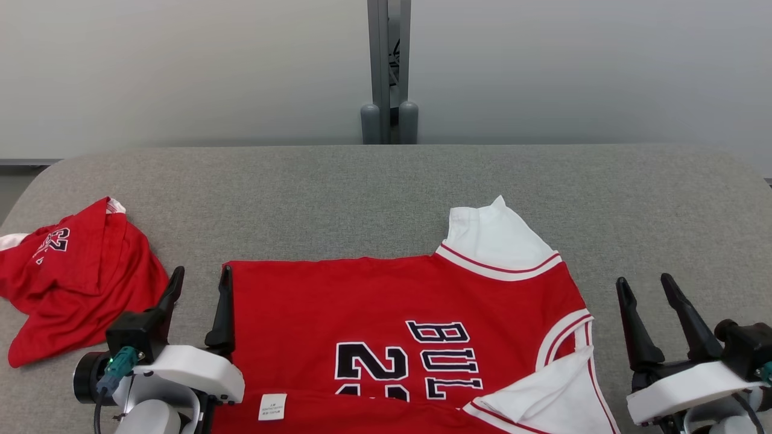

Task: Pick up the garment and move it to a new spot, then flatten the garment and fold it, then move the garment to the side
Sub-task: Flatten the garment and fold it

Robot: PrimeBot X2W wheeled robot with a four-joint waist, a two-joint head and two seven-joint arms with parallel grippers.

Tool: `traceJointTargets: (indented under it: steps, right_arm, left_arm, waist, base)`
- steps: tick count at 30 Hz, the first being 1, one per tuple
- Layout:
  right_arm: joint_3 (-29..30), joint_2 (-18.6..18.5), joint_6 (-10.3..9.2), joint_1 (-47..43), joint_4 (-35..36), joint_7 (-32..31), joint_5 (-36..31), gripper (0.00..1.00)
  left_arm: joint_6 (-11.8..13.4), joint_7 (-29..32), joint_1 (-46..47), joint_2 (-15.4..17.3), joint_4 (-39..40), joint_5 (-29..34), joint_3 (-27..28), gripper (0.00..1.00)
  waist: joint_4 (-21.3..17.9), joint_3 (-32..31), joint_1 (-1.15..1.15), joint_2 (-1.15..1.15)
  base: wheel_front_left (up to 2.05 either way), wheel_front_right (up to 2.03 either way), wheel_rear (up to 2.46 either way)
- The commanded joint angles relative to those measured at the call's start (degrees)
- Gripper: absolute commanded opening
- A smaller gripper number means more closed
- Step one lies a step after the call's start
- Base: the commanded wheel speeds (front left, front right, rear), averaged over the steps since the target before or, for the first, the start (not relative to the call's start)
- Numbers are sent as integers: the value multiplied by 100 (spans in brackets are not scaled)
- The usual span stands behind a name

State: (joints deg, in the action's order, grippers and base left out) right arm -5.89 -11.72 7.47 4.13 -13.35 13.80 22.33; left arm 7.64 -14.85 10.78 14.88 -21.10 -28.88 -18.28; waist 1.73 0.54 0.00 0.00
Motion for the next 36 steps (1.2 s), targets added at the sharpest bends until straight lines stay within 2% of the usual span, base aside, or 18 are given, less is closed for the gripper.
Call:
traceJointTargets:
  steps: [1, 6, 15, 21, 26, 36]
  right_arm:
    - [-17, 28, 5, 56, -86, 74, -64, 100]
    - [-133, 195, 5, 150, -458, 151, -98, 100]
    - [-149, 124, 5, 348, -518, 152, 9, 100]
    - [-371, -126, 5, 930, -892, 101, 191, 100]
    - [-571, -299, 5, 1629, -1300, -260, 686, 100]
    - [-1248, -779, 5, 3502, -2670, -1527, 1636, 100]
  left_arm:
    - [-2, -32, 50, -56, 42, 167, 91, 100]
    - [-228, -34, -243, -496, -12, 627, 565, 100]
    - [-596, -35, -145, -787, -265, 1107, 965, 100]
    - [-763, -36, 45, -951, -361, 1321, 1100, 100]
    - [-852, -36, 217, -1026, -410, 1452, 1134, 100]
    - [-993, -36, 630, -1169, -460, 1585, 1022, 100]
  waist:
    - [-2, 8, 0, 0]
    - [-22, 12, 0, 0]
    - [53, 243, 0, 0]
    - [206, 606, 0, 0]
    - [378, 887, 0, 0]
    - [931, 1472, 0, 0]
  base:
    - [0, 0, 0]
    - [0, 0, 0]
    - [0, 0, 0]
    - [0, 0, 0]
    - [0, 0, 0]
    - [0, 0, 0]
